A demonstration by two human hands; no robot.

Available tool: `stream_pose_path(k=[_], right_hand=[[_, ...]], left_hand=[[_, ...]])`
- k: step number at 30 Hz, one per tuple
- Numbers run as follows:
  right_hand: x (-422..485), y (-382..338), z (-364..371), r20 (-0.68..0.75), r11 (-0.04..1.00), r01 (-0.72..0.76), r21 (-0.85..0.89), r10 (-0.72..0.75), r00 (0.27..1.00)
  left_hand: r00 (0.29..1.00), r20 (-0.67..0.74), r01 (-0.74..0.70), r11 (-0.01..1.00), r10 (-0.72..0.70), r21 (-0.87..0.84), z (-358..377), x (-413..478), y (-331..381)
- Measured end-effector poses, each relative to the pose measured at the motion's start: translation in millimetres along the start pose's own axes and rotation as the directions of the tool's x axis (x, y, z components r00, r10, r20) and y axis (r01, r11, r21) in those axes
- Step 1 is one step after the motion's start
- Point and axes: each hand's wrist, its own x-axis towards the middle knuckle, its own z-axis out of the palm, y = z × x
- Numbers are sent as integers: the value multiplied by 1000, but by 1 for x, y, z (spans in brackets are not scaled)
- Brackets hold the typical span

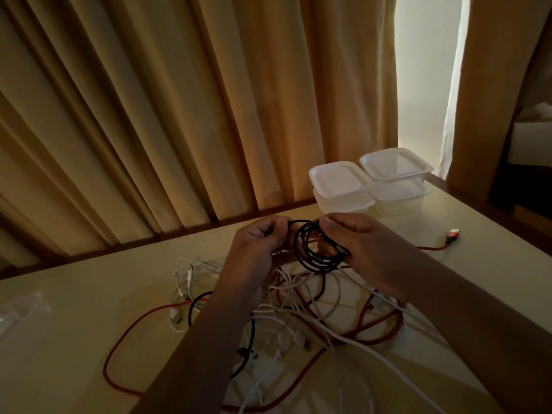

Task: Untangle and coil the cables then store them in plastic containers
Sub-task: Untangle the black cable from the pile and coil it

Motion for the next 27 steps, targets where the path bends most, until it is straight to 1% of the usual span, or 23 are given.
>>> stream_pose_path(k=[2, 3, 4, 5, 6, 7, 8, 9, 10, 12, 14, 15, 17, 18, 19, 21, 24, 27], right_hand=[[-2, -3, 4, 22, 991, -27, 131, 24, 999], [-2, -4, 6, 19, 976, -42, 214, 39, 999], [-2, -5, 8, 1, 958, -50, 281, 52, 999], [-2, -6, 9, -29, 946, -45, 320, 57, 998], [-1, -5, 9, -78, 951, -26, 309, 52, 996], [0, -3, 8, -147, 972, 0, 233, 36, 988], [1, -2, 7, -223, 993, 19, 114, 7, 975], [1, 0, 6, -291, 1000, 29, -3, -29, 956], [0, 1, 6, -346, 996, 40, -85, -68, 936], [-1, 2, 9, -415, 988, 75, -133, -124, 901], [-2, 2, 15, -446, 983, 89, -159, -152, 882], [-2, 2, 18, -456, 975, 93, -202, -178, 872], [-2, 3, 20, -475, 952, 94, -291, -229, 850], [-2, 3, 20, -483, 947, 97, -308, -243, 841], [-2, 4, 19, -486, 945, 104, -310, -251, 837], [-2, 4, 17, -472, 944, 107, -313, -252, 845], [-1, 3, 15, -464, 942, 99, -320, -247, 851], [-1, 2, 14, -465, 956, 93, -279, -219, 858]], left_hand=[[994, -77, -70, 994, 77, 88, -7, 4, -1], [985, -106, -114, 976, 136, 187, -10, 6, -3], [972, -119, -157, 931, 205, 329, -12, 7, -5], [957, -103, -190, 854, 271, 485, -13, 8, -9], [951, -63, -201, 758, 303, 621, -12, 9, -12], [951, -14, -210, 680, 308, 702, -9, 7, -14], [952, 43, -236, 636, 303, 734, -5, 6, -15], [949, 103, -277, 628, 299, 727, -2, 5, -17], [942, 151, -317, 643, 301, 697, 1, 3, -16], [942, 186, -334, 723, 279, 605, 6, -3, -13], [969, 147, -243, 851, 197, 466, 10, -8, -10], [980, 137, -190, 901, 148, 390, 11, -9, -10], [988, 138, -100, 965, 68, 241, 13, -10, -9], [989, 145, -47, 986, 24, 160, 12, -10, -7], [988, 153, 7, 997, -19, 76, 11, -10, -4], [981, 183, 66, 997, -60, -29, 10, -9, -1], [978, 201, 64, 997, -55, -38, 9, -9, -1], [975, 218, 51, 998, -44, -27, 8, -8, -2]])
